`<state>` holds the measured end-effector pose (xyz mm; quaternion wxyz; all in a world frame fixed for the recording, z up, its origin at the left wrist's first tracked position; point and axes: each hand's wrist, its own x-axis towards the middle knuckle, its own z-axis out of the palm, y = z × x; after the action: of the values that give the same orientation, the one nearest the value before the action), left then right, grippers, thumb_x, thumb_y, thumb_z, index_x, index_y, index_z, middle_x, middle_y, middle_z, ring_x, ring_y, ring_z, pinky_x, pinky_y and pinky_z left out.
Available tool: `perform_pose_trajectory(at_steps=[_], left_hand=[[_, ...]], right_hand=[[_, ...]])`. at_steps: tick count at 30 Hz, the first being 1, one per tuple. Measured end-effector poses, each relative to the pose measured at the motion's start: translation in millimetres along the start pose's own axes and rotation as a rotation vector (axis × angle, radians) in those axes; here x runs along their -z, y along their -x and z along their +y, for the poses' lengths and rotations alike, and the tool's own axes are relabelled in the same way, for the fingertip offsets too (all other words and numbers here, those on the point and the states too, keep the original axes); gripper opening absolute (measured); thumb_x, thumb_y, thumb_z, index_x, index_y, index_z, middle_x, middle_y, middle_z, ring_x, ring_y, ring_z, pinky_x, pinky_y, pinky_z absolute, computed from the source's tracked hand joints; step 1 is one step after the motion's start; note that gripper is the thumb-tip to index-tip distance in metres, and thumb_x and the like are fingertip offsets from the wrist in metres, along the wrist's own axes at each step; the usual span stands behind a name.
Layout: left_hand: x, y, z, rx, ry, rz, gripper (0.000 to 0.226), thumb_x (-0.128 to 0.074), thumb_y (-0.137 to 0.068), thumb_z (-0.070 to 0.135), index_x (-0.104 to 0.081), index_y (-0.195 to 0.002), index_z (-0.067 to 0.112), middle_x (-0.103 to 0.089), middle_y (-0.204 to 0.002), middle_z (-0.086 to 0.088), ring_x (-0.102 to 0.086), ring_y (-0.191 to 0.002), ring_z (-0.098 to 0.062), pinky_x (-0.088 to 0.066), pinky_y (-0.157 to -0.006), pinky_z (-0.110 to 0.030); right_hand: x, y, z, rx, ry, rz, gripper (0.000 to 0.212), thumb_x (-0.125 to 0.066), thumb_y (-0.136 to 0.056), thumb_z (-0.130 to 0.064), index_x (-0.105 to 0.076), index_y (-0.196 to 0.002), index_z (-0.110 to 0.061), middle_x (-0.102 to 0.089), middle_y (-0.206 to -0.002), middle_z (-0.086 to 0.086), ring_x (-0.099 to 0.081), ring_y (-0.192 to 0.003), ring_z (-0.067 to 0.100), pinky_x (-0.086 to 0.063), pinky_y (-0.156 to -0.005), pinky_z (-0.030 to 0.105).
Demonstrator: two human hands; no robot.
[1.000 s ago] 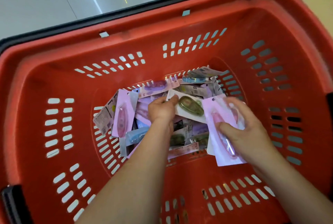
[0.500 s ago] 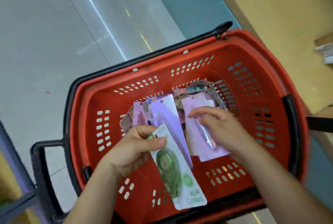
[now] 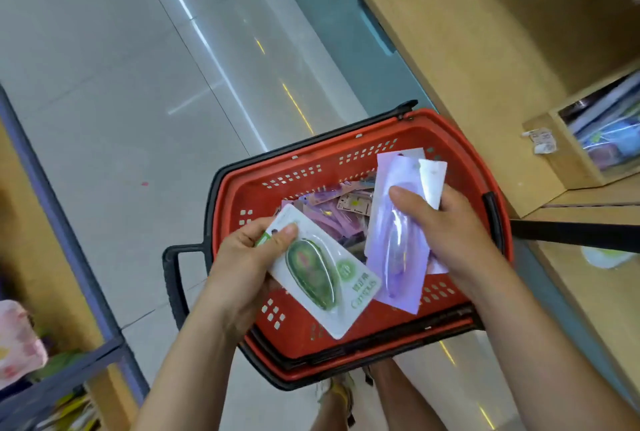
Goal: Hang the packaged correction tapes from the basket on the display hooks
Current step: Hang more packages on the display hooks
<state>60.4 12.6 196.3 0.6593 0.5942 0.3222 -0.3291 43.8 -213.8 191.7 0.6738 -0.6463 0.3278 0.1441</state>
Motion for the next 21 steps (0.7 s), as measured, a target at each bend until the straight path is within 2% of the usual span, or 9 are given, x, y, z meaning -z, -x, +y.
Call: perform_pose_trajectory(at_steps=[2, 4, 7, 10, 12, 14, 17, 19, 21], left_hand=[[5, 12, 11, -0.117, -0.1, 0.166, 0.014, -0.073, -0.086, 0.013, -0.075, -0.092, 0.025, -0.073, -0.094, -0.007, -0.069, -0.072, -0.02, -0.058, -0.066, -0.034], [5, 22, 25, -0.247, -0.222, 0.249, 0.021, -0.073, -0.087, 0.013, -0.073, -0.095, 0.033, -0.072, -0.102, -0.003, -0.069, -0.085, -0.023, -0.058, -0.077, -0.042], [-12, 47, 54, -0.403, -0.303, 0.202, 0.017, -0.071, -0.088, 0.01, -0.075, -0.087, 0.027, -0.073, -0.09, 0.002, -0.065, -0.081, -0.017, -0.053, -0.076, -0.037], [-39, 76, 87, -0.477, -0.317, 0.138, 0.012, -0.074, -0.086, 0.011, -0.078, -0.082, 0.021, -0.076, -0.083, 0.007, -0.067, -0.077, -0.006, -0.052, -0.076, -0.024], [-55, 96, 106, -0.49, -0.291, 0.137, 0.007, -0.075, -0.086, 0.013, -0.079, -0.084, 0.018, -0.077, -0.082, 0.005, -0.069, -0.076, -0.007, -0.055, -0.075, -0.024], [-67, 115, 120, -0.474, -0.265, 0.161, 0.006, -0.074, -0.087, 0.015, -0.079, -0.085, 0.017, -0.077, -0.082, 0.002, -0.071, -0.079, -0.013, -0.058, -0.077, -0.03], [-80, 146, 139, -0.427, -0.17, 0.142, 0.01, -0.069, -0.09, 0.014, -0.079, -0.09, 0.018, -0.077, -0.089, -0.005, -0.072, -0.084, -0.024, -0.058, -0.083, -0.04], [-89, 170, 151, -0.364, 0.036, 0.06, 0.027, -0.06, -0.093, 0.003, -0.072, -0.109, 0.021, -0.075, -0.097, -0.009, -0.071, -0.078, -0.024, -0.059, -0.075, -0.038], [-97, 196, 159, -0.301, 0.267, -0.062, 0.045, -0.053, -0.094, -0.003, -0.057, -0.127, 0.026, -0.075, -0.098, -0.006, -0.072, -0.074, -0.02, -0.059, -0.064, -0.033]], right_hand=[[11, 16, -22, 0.048, 0.018, -0.024, 0.008, -0.068, -0.089, -0.018, -0.068, -0.082, -0.021, -0.07, -0.066, -0.014, -0.063, -0.058, -0.001, -0.048, -0.051, 0.014], [17, 35, -45, 0.051, 0.02, -0.071, 0.011, -0.067, -0.09, -0.015, -0.064, -0.081, -0.019, -0.065, -0.057, -0.015, -0.057, -0.047, -0.003, -0.041, -0.042, 0.011], [18, 62, -73, -0.003, -0.013, -0.154, 0.016, -0.076, -0.078, -0.027, -0.063, -0.079, -0.018, -0.061, -0.053, -0.011, -0.053, -0.041, 0.001, -0.035, -0.037, 0.013], [12, 89, -93, -0.049, -0.063, -0.214, 0.023, -0.072, -0.065, -0.044, -0.068, -0.076, -0.024, -0.06, -0.062, 0.0, -0.05, -0.048, 0.015, -0.03, -0.049, 0.021], [8, 106, -108, -0.055, -0.137, -0.217, 0.021, -0.074, -0.064, -0.046, -0.07, -0.075, -0.028, -0.059, -0.065, 0.003, -0.05, -0.052, 0.017, -0.028, -0.053, 0.023], [9, 123, -123, -0.047, -0.222, -0.214, 0.008, -0.069, -0.07, -0.04, -0.069, -0.069, -0.032, -0.054, -0.055, -0.003, -0.045, -0.04, 0.012, -0.023, -0.045, 0.014], [17, 146, -150, -0.002, -0.277, -0.17, 0.008, -0.074, -0.079, -0.028, -0.066, -0.081, -0.028, -0.056, -0.053, -0.008, -0.046, -0.037, 0.006, -0.023, -0.037, 0.012], [19, 162, -166, 0.044, -0.326, -0.111, 0.008, -0.069, -0.089, -0.017, -0.063, -0.087, -0.022, -0.059, -0.053, -0.011, -0.05, -0.038, 0.002, -0.029, -0.032, 0.012], [18, 175, -178, 0.113, -0.358, -0.046, 0.008, -0.071, -0.086, -0.019, -0.064, -0.087, -0.018, -0.062, -0.056, -0.01, -0.056, -0.044, 0.001, -0.038, -0.038, 0.012]])
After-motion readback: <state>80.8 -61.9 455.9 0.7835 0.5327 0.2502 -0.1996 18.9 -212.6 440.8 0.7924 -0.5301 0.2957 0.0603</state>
